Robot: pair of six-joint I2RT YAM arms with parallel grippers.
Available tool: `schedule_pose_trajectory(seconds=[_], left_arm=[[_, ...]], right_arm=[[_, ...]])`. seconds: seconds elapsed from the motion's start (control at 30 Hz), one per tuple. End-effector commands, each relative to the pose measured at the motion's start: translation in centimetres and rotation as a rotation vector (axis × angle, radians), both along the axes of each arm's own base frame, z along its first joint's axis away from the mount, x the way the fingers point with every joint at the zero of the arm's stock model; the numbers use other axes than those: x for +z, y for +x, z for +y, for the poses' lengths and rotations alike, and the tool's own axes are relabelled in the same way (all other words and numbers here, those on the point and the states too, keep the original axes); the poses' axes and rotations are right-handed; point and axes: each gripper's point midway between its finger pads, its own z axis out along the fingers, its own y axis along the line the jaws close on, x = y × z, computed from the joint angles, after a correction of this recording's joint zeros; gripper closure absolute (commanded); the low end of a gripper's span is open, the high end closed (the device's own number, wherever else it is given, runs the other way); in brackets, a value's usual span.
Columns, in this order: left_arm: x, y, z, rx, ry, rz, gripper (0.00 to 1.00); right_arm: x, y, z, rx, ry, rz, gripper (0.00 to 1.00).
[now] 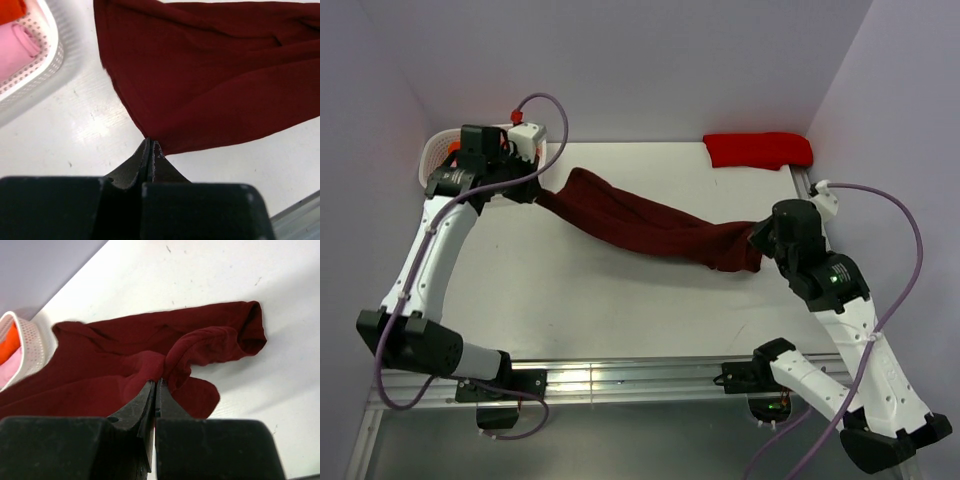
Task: Roll the t-shirts
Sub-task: Flatten the tshirt
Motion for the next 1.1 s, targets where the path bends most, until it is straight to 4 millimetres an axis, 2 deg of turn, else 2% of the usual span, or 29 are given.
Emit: schedule_pose_trajectory(seconds=[0.0, 0.07, 0.1, 0.17, 0.2, 0.33, 0.4, 0.47, 0.5, 0.53, 0.57, 0.6, 0.63, 0.67, 0.7, 0.73, 0.77, 0.8, 0.83, 0.9, 0.93, 1.07], left_arm=[[3.5, -2.7, 0.7, -0.029, -0.008, -0.065, 1.00], [6.5, -4.1, 1.4, -0.008, -0.016, -0.151, 1.00], [7.4, -4.5, 1.5, -0.005, -0.021, -0.174, 1.00], [10.2, -5.9, 1.9, 0.009, -0.043, -0.255, 1.00], [11.1, -6.2, 2.2, 0.034, -0.050, -0.281, 1.00], [16.1, -8.8, 2.9, 0.077, -0.097, -0.450, 1.00], [16.0, -9.4, 2.5, 0.048, -0.102, -0.438, 1.00], [12.6, -9.3, 0.7, -0.056, -0.120, -0.285, 1.00], [9.5, -9.4, 0.0, -0.120, -0.104, -0.172, 1.00], [6.9, -10.4, -1.6, -0.223, -0.149, -0.075, 1.00], [5.1, -10.9, -2.2, -0.278, -0.153, -0.022, 1.00], [3.3, -10.9, -2.5, -0.333, -0.126, 0.017, 1.00], [2.0, -11.0, -3.4, -0.370, -0.111, 0.040, 0.99], [-0.5, -11.1, -3.6, -0.371, -0.083, 0.085, 0.98], [-1.4, -10.8, -4.3, -0.409, -0.063, 0.073, 0.95], [-3.3, -11.8, -5.8, -0.469, -0.045, 0.103, 0.93], [-4.3, -11.7, -6.2, -0.475, -0.010, 0.098, 0.91], [-4.7, -11.5, -7.2, -0.495, 0.002, 0.071, 0.85], [-6.2, -12.9, -9.1, -0.565, 0.022, 0.092, 0.80], [-8.6, -13.3, -10.7, -0.570, 0.063, 0.145, 0.72], [-9.8, -14.8, -12.1, -0.632, 0.078, 0.190, 0.70], [-14.5, -17.0, -13.8, -0.728, 0.158, 0.294, 0.56]], right_arm=[[4.5, -1.4, -0.6, 0.010, 0.026, -0.113, 1.00], [5.9, -2.2, -1.2, 0.001, 0.029, -0.141, 1.00], [8.1, -2.8, -1.3, 0.003, 0.047, -0.190, 1.00], [9.7, -3.4, -1.4, 0.017, 0.053, -0.221, 1.00], [11.7, -3.9, -1.6, 0.024, 0.064, -0.266, 1.00], [15.7, -5.0, -0.9, 0.083, 0.104, -0.360, 1.00], [16.5, -5.0, -0.6, 0.102, 0.109, -0.367, 1.00], [15.7, -4.4, -0.2, 0.112, 0.098, -0.329, 1.00], [14.4, -3.8, 0.2, 0.121, 0.089, -0.295, 1.00], [13.9, -3.4, 0.5, 0.126, 0.092, -0.291, 1.00], [13.3, -3.3, 0.6, 0.133, 0.094, -0.282, 1.00], [11.6, -2.8, 0.8, 0.127, 0.089, -0.245, 1.00], [11.1, -2.5, 0.9, 0.126, 0.090, -0.241, 1.00], [9.8, -2.3, 1.0, 0.122, 0.085, -0.213, 1.00], [9.2, -2.1, 1.0, 0.120, 0.084, -0.203, 1.00], [8.9, -1.9, 1.0, 0.115, 0.082, -0.197, 1.00], [8.1, -1.6, 1.0, 0.109, 0.074, -0.179, 1.00], [7.7, -1.4, 0.8, 0.095, 0.067, -0.169, 1.00], [7.4, -1.4, 0.7, 0.087, 0.063, -0.160, 1.00], [6.6, -1.0, 0.7, 0.077, 0.055, -0.140, 1.00], [6.4, -0.9, 0.7, 0.075, 0.053, -0.134, 1.00], [4.9, -0.2, 1.0, 0.071, 0.049, -0.100, 1.00]])
